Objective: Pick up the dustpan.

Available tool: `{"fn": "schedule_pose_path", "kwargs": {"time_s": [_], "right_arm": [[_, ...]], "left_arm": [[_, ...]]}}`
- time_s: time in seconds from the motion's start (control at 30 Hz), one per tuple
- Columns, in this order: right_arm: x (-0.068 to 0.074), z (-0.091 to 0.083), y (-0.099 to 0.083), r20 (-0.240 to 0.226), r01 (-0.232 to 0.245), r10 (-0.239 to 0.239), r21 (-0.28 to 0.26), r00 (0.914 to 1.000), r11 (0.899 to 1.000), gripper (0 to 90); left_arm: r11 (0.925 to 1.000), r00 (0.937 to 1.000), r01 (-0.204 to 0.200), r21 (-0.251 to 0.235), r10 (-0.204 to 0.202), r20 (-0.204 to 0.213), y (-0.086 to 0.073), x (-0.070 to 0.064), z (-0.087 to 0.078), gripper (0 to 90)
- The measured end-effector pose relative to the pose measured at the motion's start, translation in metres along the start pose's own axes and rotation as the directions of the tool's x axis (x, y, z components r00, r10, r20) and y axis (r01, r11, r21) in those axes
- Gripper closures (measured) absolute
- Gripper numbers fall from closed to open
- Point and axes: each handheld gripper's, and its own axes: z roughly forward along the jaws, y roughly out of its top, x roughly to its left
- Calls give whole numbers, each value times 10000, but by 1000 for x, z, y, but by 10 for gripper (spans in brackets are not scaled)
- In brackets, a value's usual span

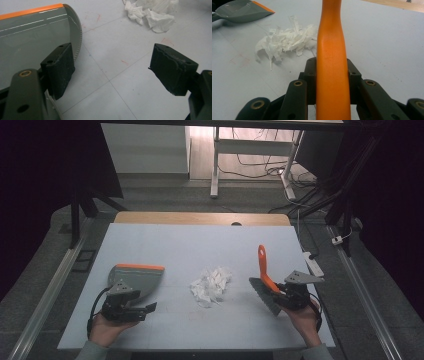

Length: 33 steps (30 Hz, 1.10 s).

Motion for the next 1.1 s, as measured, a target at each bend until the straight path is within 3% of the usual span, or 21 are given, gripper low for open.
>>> {"fn": "schedule_pose_path", "kwargs": {"time_s": [0.23,0.57,0.83,0.93,1.03,1.1], "right_arm": [[-1,-1,1,-40,6,-6,-23,10000,10000,702],[-4,-2,-1,-190,-170,168,-120,9997,9998,702],[-2,-1,0,-311,-74,71,-107,9995,9999,702],[-1,-1,1,-288,-31,29,-94,9996,10000,703],[-1,-1,2,-228,13,-16,-132,9997,9999,702],[0,-2,2,-196,23,-25,-137,9998,9999,702]], "left_arm": [[9999,9999,-107,-27,107,63,5,-5,-4,201],[9998,9993,-143,123,147,-339,17,-14,-13,201],[9995,9987,211,255,-198,-479,22,-9,-23,198],[9994,9987,174,291,-160,-482,22,-9,-27,198],[9985,9974,128,539,-89,-715,23,-6,-33,197],[9970,9951,340,702,-273,-947,24,-3,-36,192]]}}
